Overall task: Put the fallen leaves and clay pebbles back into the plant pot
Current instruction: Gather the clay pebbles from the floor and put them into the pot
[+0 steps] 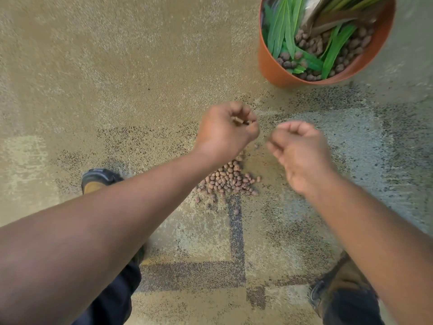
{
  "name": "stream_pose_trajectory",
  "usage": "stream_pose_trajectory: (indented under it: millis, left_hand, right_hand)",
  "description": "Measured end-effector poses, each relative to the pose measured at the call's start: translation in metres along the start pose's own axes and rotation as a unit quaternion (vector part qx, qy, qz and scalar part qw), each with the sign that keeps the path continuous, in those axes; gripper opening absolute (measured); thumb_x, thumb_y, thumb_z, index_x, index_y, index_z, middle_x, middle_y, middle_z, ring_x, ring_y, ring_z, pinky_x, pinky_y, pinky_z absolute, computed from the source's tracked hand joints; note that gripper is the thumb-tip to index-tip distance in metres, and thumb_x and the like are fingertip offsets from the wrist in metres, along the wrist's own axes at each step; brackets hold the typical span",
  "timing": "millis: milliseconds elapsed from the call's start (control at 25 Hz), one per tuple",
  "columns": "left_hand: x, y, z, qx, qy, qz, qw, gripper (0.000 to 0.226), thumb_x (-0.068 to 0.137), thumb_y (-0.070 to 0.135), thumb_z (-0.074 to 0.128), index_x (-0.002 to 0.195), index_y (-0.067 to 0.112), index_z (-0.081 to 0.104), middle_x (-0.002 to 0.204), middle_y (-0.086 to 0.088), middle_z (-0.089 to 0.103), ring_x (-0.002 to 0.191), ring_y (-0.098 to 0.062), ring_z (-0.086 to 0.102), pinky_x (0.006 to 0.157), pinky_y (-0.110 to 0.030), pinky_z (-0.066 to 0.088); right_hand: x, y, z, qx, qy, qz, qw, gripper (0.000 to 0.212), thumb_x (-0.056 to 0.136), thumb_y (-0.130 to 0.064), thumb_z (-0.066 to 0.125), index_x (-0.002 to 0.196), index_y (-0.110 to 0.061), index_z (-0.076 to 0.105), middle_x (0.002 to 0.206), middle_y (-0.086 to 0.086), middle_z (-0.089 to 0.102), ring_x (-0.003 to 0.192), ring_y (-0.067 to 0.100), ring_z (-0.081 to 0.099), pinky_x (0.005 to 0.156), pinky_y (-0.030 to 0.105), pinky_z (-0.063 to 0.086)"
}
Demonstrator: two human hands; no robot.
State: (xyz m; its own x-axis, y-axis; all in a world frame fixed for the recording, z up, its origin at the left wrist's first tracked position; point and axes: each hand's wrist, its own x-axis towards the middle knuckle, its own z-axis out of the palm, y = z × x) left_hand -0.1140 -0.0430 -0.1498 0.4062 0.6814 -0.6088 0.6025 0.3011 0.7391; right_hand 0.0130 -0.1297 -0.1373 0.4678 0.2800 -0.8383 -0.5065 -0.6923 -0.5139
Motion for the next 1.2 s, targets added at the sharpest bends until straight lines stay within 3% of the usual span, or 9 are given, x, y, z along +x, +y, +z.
stream_pose_trajectory:
  millis: [120,200,360,520,680,800,880,1040,1200]
  left_hand:
    - [0.018,0.06,0.003,-0.04,0.068,0.14,0.987,0.009,0.081,0.007,0.081,0.085,0.009,0.073,0.083,-0.001,0.074,0.073,-0.012,0.07,0.066,-0.025,0.06]
    - [0.039,0.09,0.011,-0.032,0.099,0.186,0.977,0.008,0.078,0.007,0.081,0.08,0.009,0.074,0.077,0.001,0.073,0.068,-0.008,0.068,0.063,-0.024,0.058]
    - [0.078,0.098,0.028,0.048,0.073,0.154,0.984,0.013,0.088,0.014,0.073,0.077,0.022,0.071,0.07,0.012,0.068,0.069,-0.003,0.067,0.065,-0.024,0.058]
    - [0.072,0.082,0.03,0.043,0.081,0.169,0.981,0.014,0.094,0.005,0.061,0.093,0.013,0.073,0.082,0.009,0.069,0.082,-0.012,0.068,0.077,-0.03,0.059]
    - [0.036,0.047,0.02,0.04,0.106,0.21,0.971,0.015,0.094,0.002,0.059,0.095,0.016,0.066,0.101,-0.001,0.064,0.088,-0.008,0.059,0.083,-0.023,0.055]
    - [0.016,-0.002,0.011,0.182,0.033,0.038,0.982,0.028,0.095,0.007,0.066,0.119,0.021,0.064,0.123,0.006,0.052,0.106,-0.008,0.054,0.101,-0.015,0.046]
    - [0.008,-0.039,0.005,0.267,-0.028,-0.047,0.962,0.041,0.089,0.005,0.07,0.126,0.022,0.061,0.126,0.006,0.049,0.114,-0.016,0.054,0.106,-0.021,0.045]
    - [-0.011,-0.082,0.003,0.345,-0.12,-0.073,0.928,0.045,0.087,0.013,0.074,0.127,0.021,0.057,0.114,0.004,0.05,0.104,-0.02,0.059,0.091,-0.023,0.053]
    - [-0.024,-0.099,0.015,0.352,-0.127,-0.043,0.926,0.059,0.084,0.019,0.081,0.133,0.022,0.048,0.124,0.0,0.05,0.108,-0.022,0.059,0.091,-0.032,0.058]
  right_hand:
    - [-0.006,-0.06,-0.014,0.133,-0.019,-0.115,0.984,0.024,0.084,0.012,0.071,0.083,-0.009,0.062,0.086,0.007,0.068,0.085,0.021,0.071,0.085,0.037,0.064]
    - [0.002,-0.085,-0.017,0.156,-0.009,-0.16,0.975,0.026,0.083,0.014,0.071,0.081,-0.01,0.061,0.084,0.008,0.067,0.079,0.02,0.072,0.08,0.033,0.063]
    - [0.028,-0.102,-0.015,0.153,0.047,-0.142,0.977,0.017,0.092,-0.002,0.07,0.087,-0.014,0.059,0.09,0.005,0.068,0.085,0.016,0.071,0.08,0.027,0.063]
    - [0.033,-0.093,-0.016,0.122,0.079,-0.153,0.978,0.014,0.095,0.0,0.062,0.091,-0.014,0.064,0.101,0.01,0.068,0.087,0.018,0.07,0.079,0.027,0.064]
    - [0.015,-0.052,-0.014,0.004,0.08,-0.253,0.964,0.025,0.094,0.003,0.06,0.088,-0.021,0.066,0.08,0.0,0.068,0.067,0.013,0.063,0.058,0.025,0.055]
    - [0.013,-0.005,-0.011,-0.208,0.004,-0.208,0.956,0.026,0.094,0.001,0.063,0.095,-0.025,0.065,0.093,-0.004,0.068,0.078,0.017,0.066,0.068,0.029,0.059]
    - [0.017,0.031,-0.011,-0.36,-0.061,-0.123,0.923,0.021,0.093,-0.002,0.066,0.101,-0.021,0.063,0.101,-0.003,0.066,0.088,0.021,0.069,0.073,0.028,0.061]
    - [0.02,0.097,-0.005,-0.529,-0.116,-0.064,0.838,0.031,0.088,-0.015,0.077,0.111,-0.019,0.057,0.12,-0.001,0.059,0.093,0.021,0.066,0.092,0.034,0.06]
    - [0.016,0.123,0.011,-0.526,-0.074,-0.088,0.842,0.053,0.086,-0.025,0.081,0.129,-0.021,0.05,0.132,0.006,0.051,0.108,0.023,0.063,0.098,0.04,0.058]
